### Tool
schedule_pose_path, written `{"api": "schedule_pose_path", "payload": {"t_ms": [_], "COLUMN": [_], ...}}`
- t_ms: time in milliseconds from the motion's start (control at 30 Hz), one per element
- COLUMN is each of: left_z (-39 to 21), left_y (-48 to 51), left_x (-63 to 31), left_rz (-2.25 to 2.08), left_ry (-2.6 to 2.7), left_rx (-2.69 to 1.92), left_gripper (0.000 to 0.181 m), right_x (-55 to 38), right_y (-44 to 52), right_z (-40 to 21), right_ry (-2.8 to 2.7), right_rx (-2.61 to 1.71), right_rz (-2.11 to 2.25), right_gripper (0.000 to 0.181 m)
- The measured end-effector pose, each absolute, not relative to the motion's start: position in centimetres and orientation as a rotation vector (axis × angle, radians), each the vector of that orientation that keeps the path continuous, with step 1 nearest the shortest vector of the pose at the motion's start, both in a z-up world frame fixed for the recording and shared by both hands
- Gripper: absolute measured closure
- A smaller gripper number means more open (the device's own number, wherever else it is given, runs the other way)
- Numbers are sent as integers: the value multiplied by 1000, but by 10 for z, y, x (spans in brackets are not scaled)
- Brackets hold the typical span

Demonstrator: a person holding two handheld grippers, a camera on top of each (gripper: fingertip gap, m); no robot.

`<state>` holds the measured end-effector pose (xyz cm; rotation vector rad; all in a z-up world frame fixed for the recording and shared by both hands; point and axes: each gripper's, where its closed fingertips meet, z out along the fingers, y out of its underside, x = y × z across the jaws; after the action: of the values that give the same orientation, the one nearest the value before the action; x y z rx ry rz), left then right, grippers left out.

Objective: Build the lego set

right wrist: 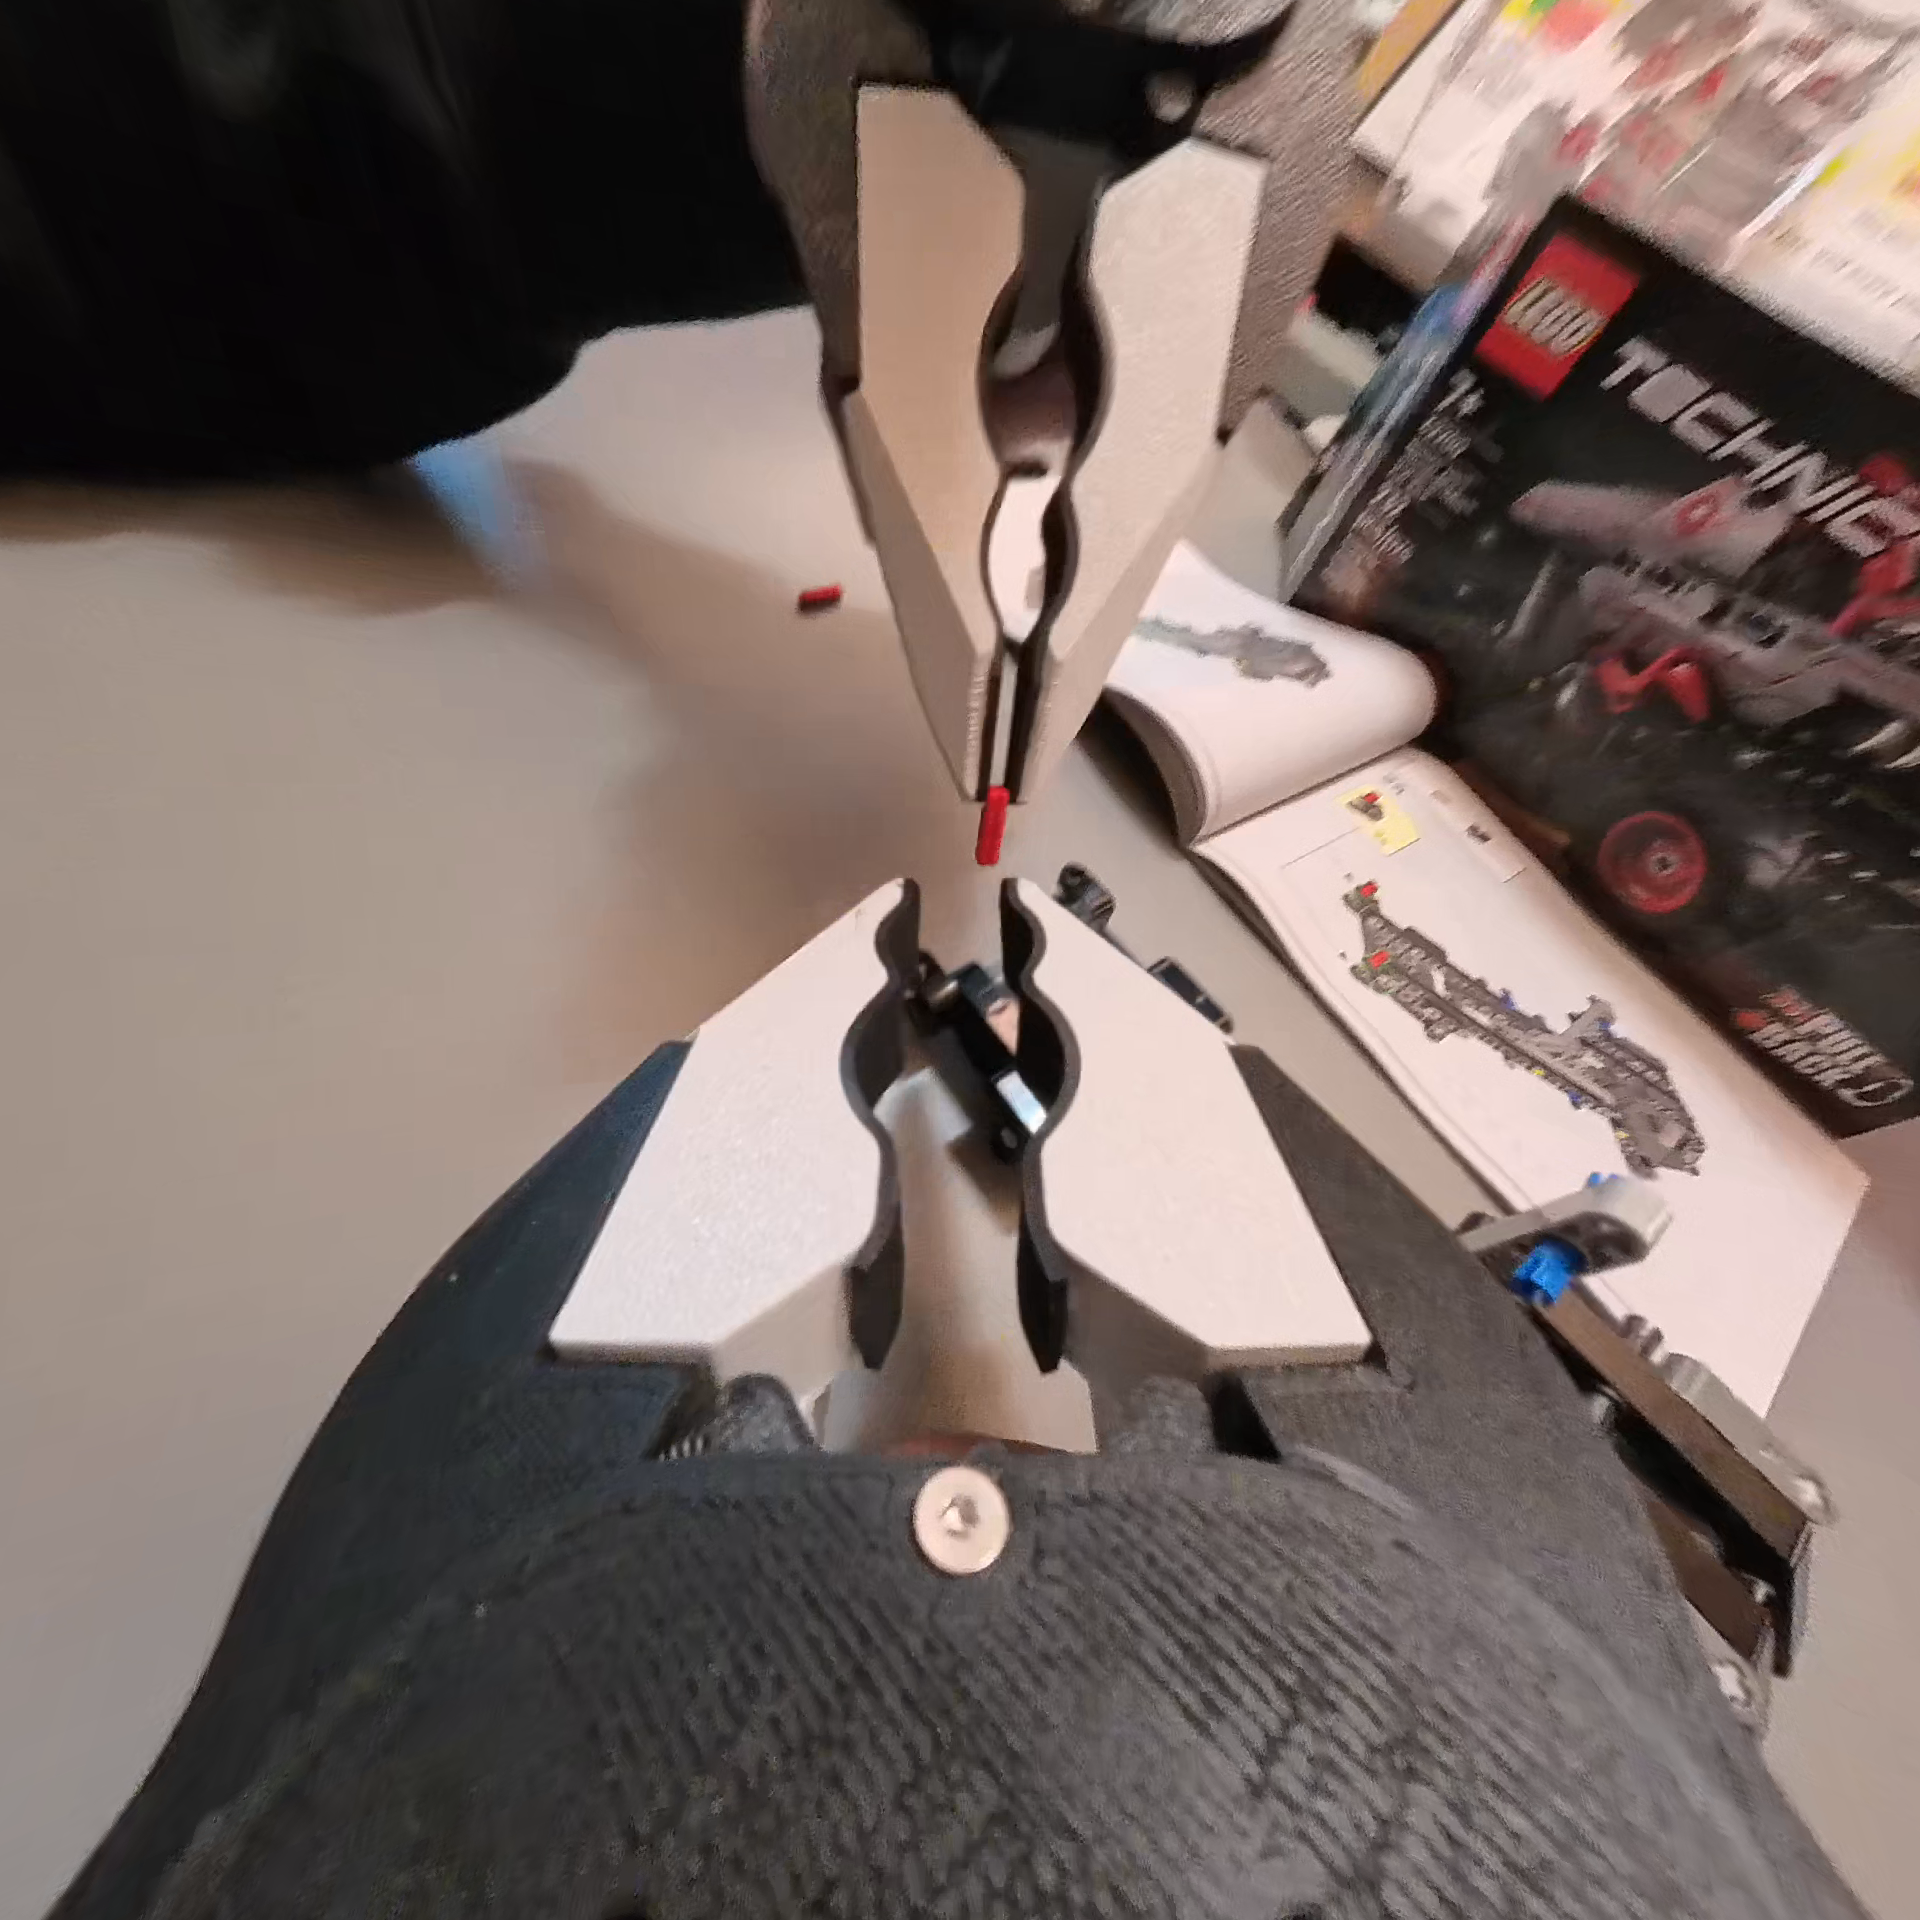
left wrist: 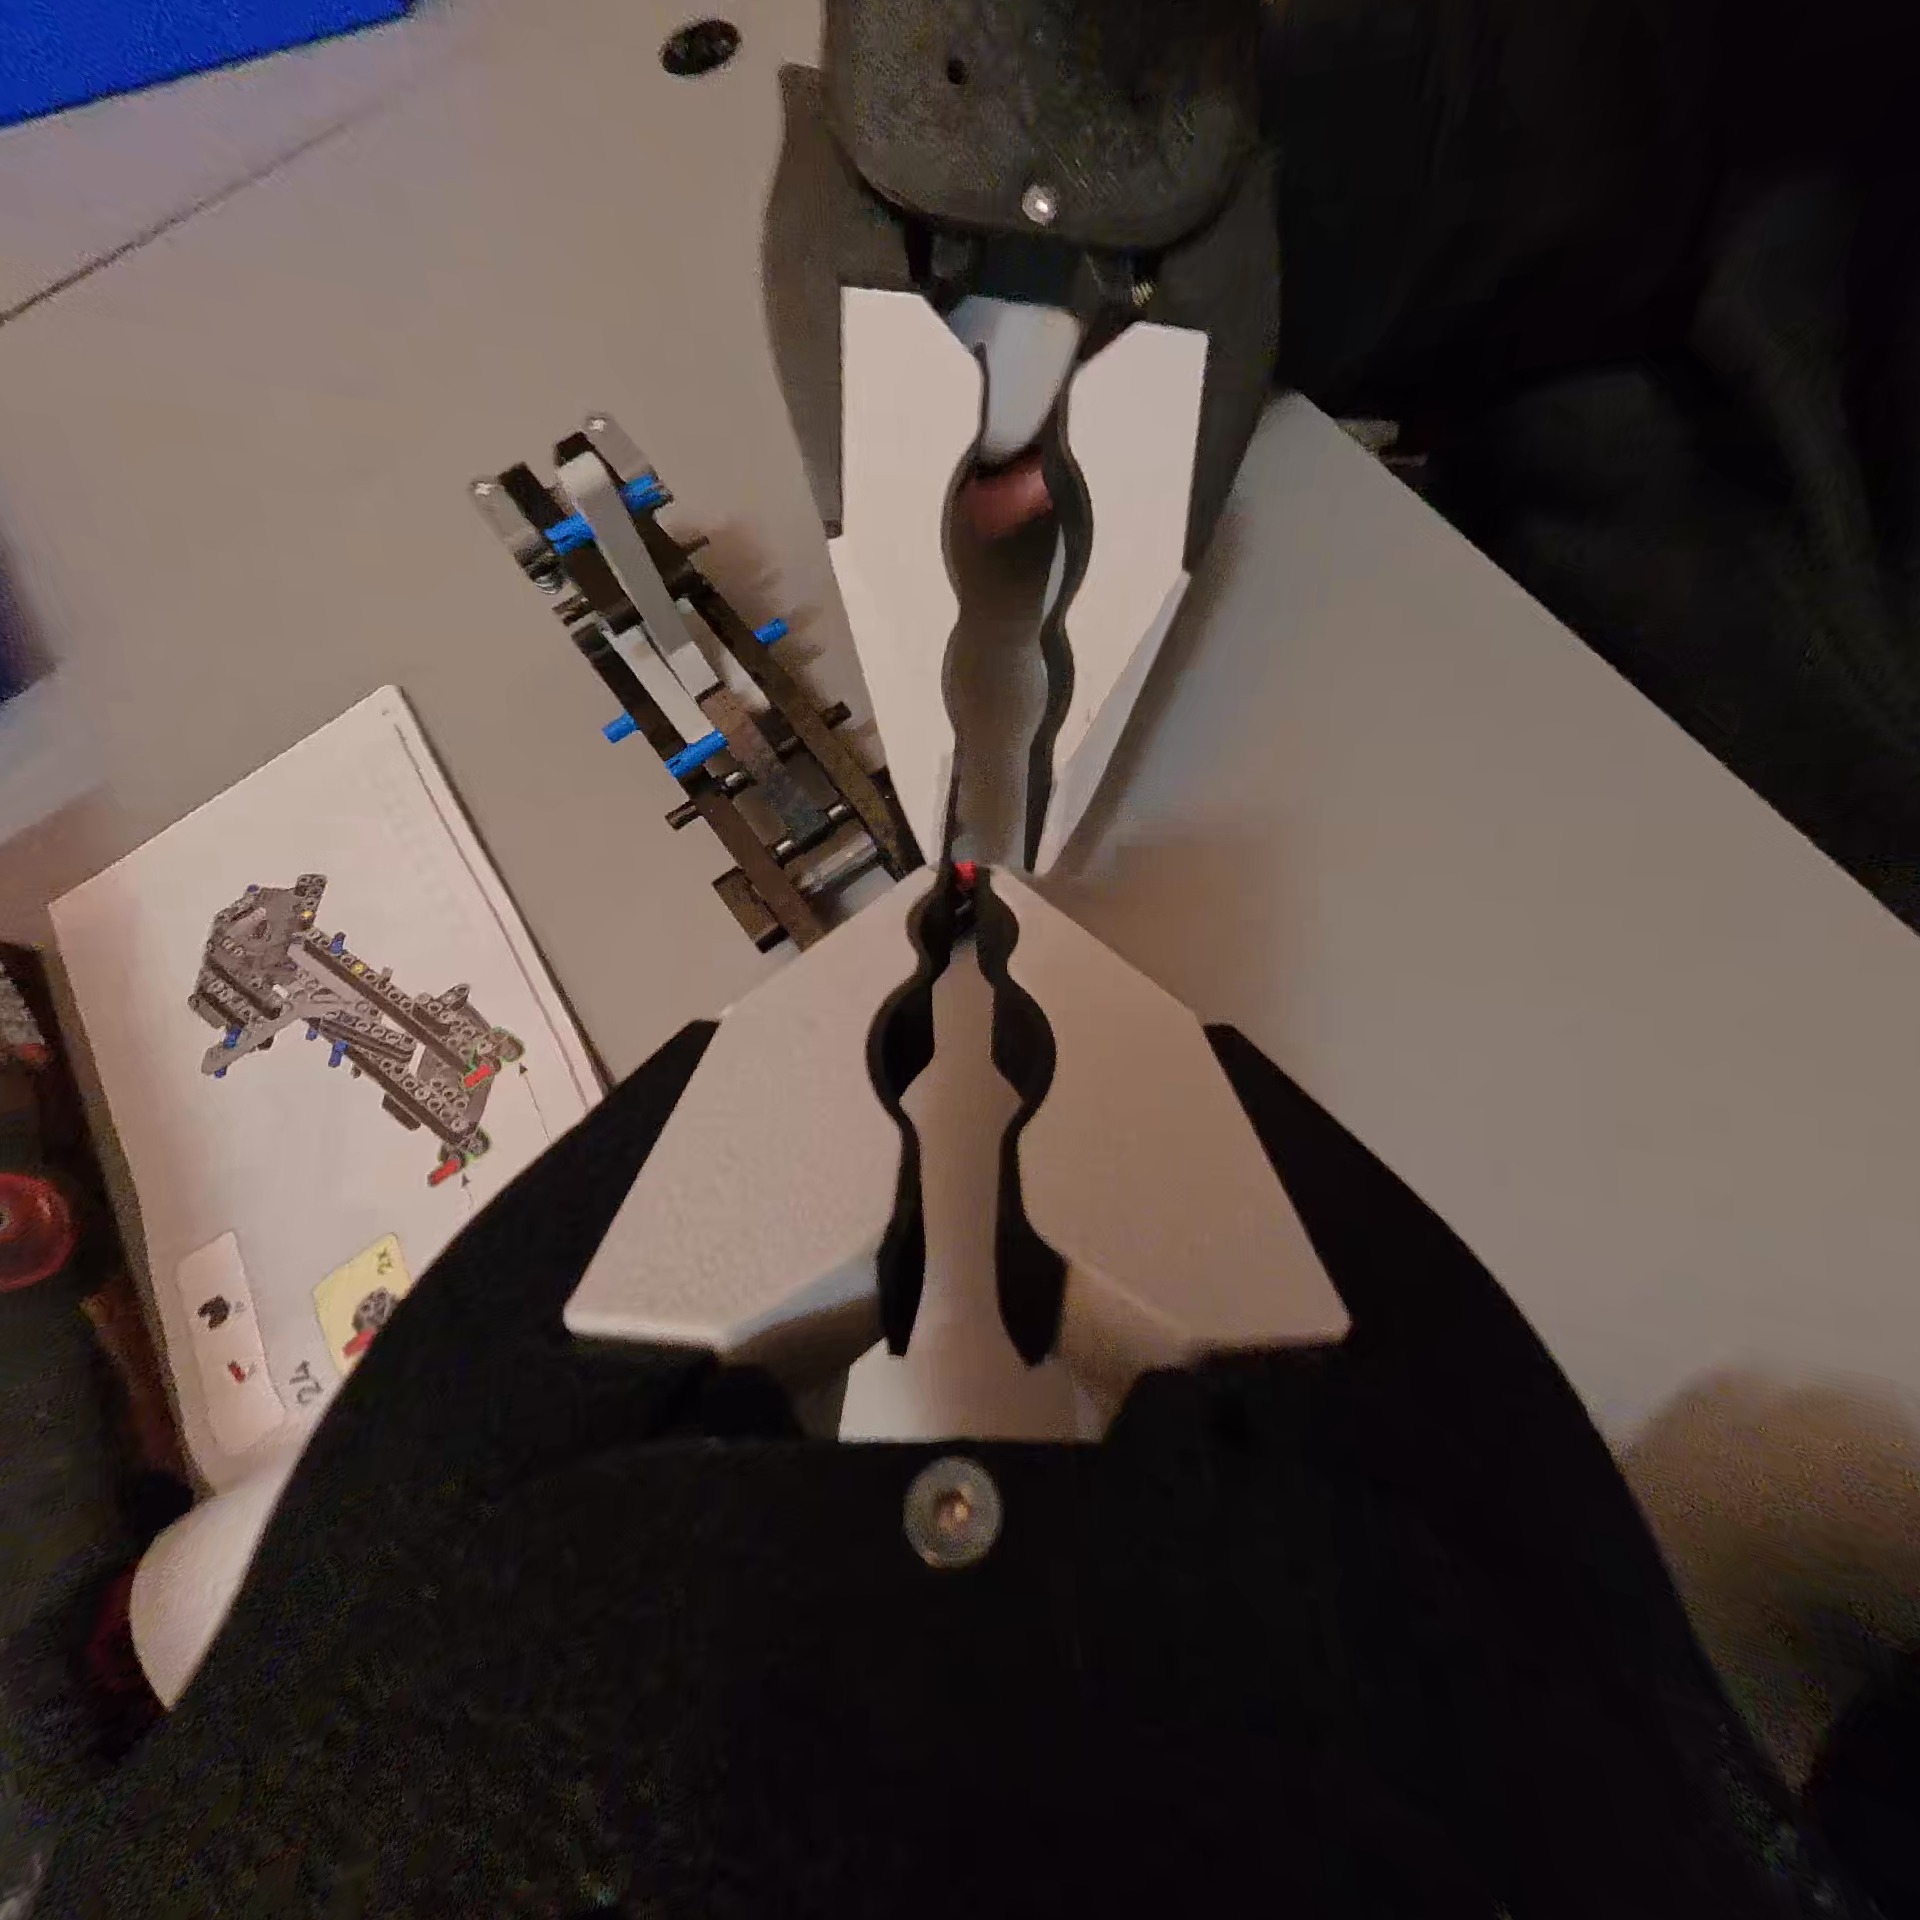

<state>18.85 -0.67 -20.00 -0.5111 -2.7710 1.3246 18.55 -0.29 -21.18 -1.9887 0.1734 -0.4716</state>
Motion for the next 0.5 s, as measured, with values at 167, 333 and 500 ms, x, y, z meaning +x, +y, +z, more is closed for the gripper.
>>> {"api": "schedule_pose_path", "payload": {"t_ms": [167, 333, 500], "left_z": [-195, -193, -184], "left_y": [-4, -5, -10], "left_x": [189, 192, 200], "left_rz": [1373, 1388, 1492], "left_ry": [-2785, -2797, -2773], "left_rx": [-405, -380, -223], "left_gripper": [181, 181, 181], "right_x": [190, 195, 206], "right_y": [5, 4, -2], "right_z": [-195, -195, -185], "right_ry": [156, 158, 193], "right_rx": [-1882, -1900, -1834], "right_rz": [-613, -682, -810], "right_gripper": [175, 178, 179]}}
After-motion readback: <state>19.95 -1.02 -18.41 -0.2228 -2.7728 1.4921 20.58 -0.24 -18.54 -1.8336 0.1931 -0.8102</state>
